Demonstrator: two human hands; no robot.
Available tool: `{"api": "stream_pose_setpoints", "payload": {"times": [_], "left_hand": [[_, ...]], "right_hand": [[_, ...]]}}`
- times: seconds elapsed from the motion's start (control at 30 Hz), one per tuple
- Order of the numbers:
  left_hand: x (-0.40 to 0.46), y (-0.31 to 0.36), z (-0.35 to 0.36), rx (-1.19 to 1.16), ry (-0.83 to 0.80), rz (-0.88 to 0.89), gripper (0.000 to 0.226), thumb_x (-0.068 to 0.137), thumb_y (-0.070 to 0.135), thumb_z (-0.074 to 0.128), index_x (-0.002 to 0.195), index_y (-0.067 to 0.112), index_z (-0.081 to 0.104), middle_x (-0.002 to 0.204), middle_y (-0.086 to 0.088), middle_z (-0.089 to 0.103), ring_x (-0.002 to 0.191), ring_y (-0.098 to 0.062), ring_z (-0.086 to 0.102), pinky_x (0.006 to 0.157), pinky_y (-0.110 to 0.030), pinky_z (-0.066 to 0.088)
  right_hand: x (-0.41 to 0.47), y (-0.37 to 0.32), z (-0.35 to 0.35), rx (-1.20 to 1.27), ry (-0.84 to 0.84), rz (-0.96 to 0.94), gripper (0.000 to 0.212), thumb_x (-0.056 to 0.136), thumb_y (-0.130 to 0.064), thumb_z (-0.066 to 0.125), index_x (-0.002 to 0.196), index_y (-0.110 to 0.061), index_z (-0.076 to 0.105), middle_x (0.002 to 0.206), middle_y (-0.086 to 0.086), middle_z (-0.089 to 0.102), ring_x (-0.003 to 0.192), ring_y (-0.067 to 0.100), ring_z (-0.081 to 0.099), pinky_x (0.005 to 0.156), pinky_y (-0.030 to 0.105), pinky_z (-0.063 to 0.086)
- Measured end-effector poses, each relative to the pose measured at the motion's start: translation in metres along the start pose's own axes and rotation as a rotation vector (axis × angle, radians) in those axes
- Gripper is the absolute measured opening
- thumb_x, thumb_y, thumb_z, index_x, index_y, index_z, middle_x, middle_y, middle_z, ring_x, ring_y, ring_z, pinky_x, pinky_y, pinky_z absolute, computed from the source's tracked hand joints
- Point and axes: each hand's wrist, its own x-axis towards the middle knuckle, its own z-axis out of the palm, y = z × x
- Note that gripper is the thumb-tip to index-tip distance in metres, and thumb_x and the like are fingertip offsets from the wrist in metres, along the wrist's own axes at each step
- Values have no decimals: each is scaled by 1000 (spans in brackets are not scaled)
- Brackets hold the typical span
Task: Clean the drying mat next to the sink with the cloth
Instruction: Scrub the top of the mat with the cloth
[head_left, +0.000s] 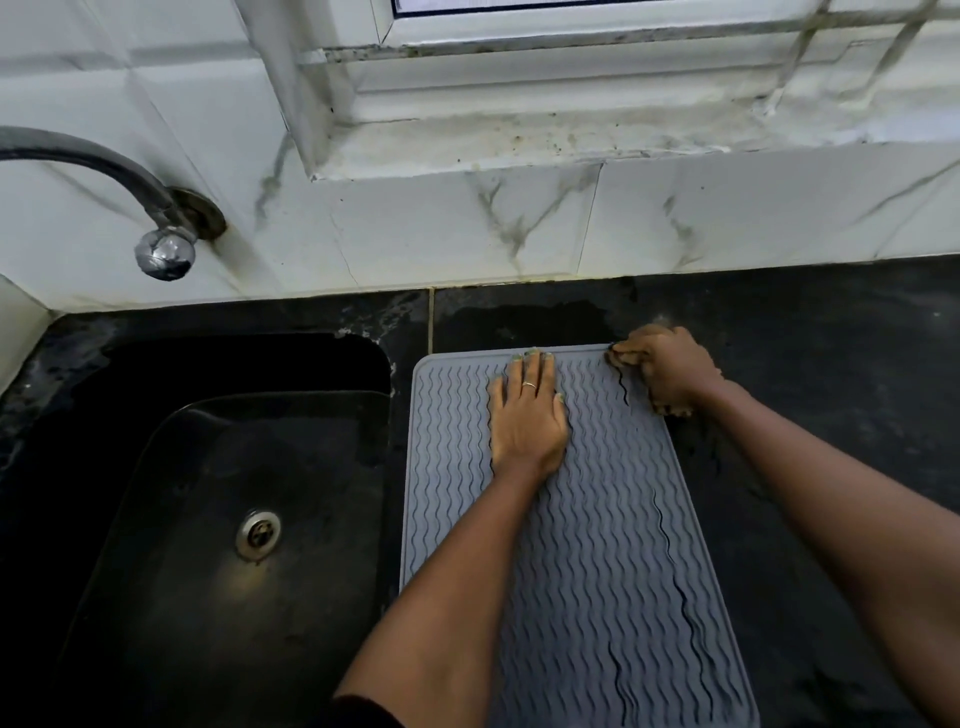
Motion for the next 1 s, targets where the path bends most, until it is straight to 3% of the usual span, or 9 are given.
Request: {"api": "stream_pose_setpoints", "payload": {"times": [0.13, 0.27, 0.5, 0.63, 0.73, 0.83, 0.9, 1.0], "left_hand": [[12, -2, 1, 55, -116, 301, 54, 103, 32, 24, 154, 23, 11, 162, 2, 11, 149, -15, 6, 121, -38, -2], [14, -4, 6, 41, -113, 288, 53, 103, 35, 24, 154, 23, 13, 161, 3, 15, 149, -14, 10, 119, -35, 0], [13, -3, 4, 48, -106, 275, 54, 103, 34, 28, 154, 25, 13, 161, 5, 16, 149, -13, 9, 120, -34, 0], [13, -3, 5, 46, -105, 278, 54, 102, 33, 28, 154, 25, 12, 161, 4, 16, 149, -13, 9, 120, -34, 0], [13, -3, 5, 43, -98, 273, 54, 103, 34, 27, 154, 25, 12, 161, 5, 16, 149, -12, 8, 120, -33, -1], [13, -2, 3, 54, -115, 269, 53, 103, 34, 25, 154, 26, 11, 162, 5, 13, 149, -12, 6, 120, -34, -1], [13, -2, 2, 48, -117, 257, 53, 104, 34, 24, 154, 25, 12, 162, 4, 12, 149, -13, 6, 120, -33, -1], [13, 0, -1, 38, -101, 220, 53, 104, 33, 24, 154, 19, 13, 162, 0, 13, 149, -14, 7, 120, -32, -1]], "right_hand": [[1, -15, 6, 134, 265, 37, 44, 91, -6, 44, 134, -17, 50, 142, 10, 43, 120, 37, 40, 95, 53, 41], [-1, -23, 32, 21, 189, 35, 49, 91, -5, 45, 138, -17, 45, 145, 12, 40, 126, 38, 37, 99, 54, 36], [-58, -29, 45, -3, 337, 6, 30, 86, -4, 54, 113, -10, 66, 123, 9, 61, 103, 33, 50, 80, 47, 44], [-129, -32, 58, 17, 357, 18, 31, 74, 1, 69, 103, -9, 71, 110, 9, 68, 91, 33, 56, 68, 44, 48], [-141, -34, 52, 31, 329, 43, 22, 74, 0, 68, 93, -11, 73, 96, 5, 69, 78, 25, 54, 61, 35, 44], [-107, -41, 35, 229, 440, 161, 22, 82, -3, 56, 96, -12, 71, 95, 6, 66, 81, 23, 52, 67, 37, 45], [-69, -43, 31, 266, 514, 177, 32, 84, -4, 52, 112, -12, 66, 112, 9, 62, 97, 28, 52, 80, 44, 46], [-22, -46, 37, 123, 332, 129, 45, 87, -7, 49, 131, -17, 53, 138, 8, 48, 120, 34, 41, 96, 48, 37]]}}
